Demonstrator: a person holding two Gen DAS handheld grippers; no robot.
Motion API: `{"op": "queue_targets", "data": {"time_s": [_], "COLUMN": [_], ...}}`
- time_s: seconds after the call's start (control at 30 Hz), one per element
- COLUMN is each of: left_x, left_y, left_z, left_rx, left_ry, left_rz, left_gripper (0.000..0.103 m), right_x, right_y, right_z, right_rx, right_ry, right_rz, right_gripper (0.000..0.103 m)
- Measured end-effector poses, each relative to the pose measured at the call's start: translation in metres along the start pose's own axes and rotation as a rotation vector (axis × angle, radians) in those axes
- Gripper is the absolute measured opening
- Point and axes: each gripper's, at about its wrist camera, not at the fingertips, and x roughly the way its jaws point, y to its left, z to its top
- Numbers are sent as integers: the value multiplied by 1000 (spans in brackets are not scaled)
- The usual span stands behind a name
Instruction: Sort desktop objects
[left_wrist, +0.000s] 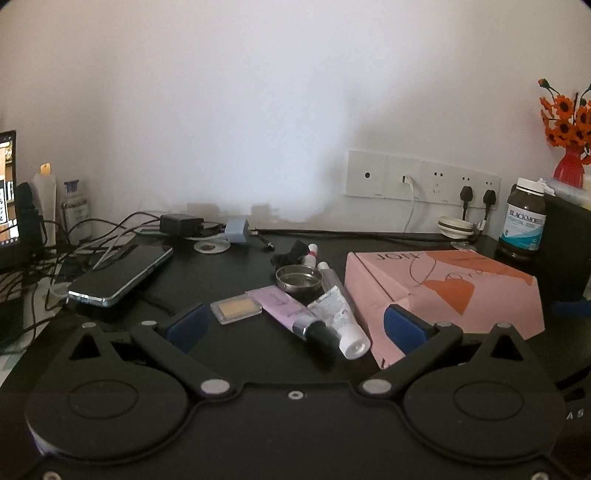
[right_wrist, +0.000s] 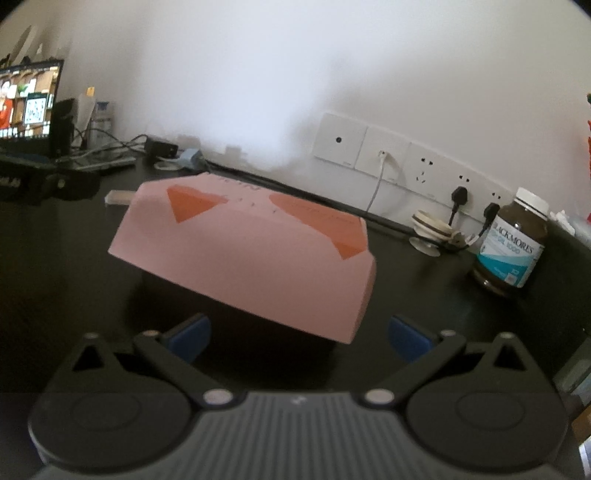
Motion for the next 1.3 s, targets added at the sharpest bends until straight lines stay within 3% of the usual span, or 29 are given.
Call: {"op": "queue_targets", "data": {"time_s": [0.3, 0.53, 0.8, 1.0, 1.3], "left_x": [8, 4, -3, -1, 2], "left_y": [-9, 5, 7, -2, 4], "left_z": [-3, -3, -4, -2, -3], "left_rx": [69, -17, -37, 22, -8], "left_ry": [-62, -85, -125, -115, -96], "left_rz": [31, 23, 72, 56, 45], "left_gripper": [103, 103, 103, 103, 103], "right_x": [9, 15, 17, 9, -13], "right_y": [7, 8, 12, 16, 0], "right_z": [3, 6, 15, 18, 35], "right_rx": [-31, -39, -43, -75, -26], "right_ry": [10, 39, 6, -25, -102], "right_rz": [-16, -30, -59, -86, -89], "right_gripper": [102, 102, 102, 102, 102]}}
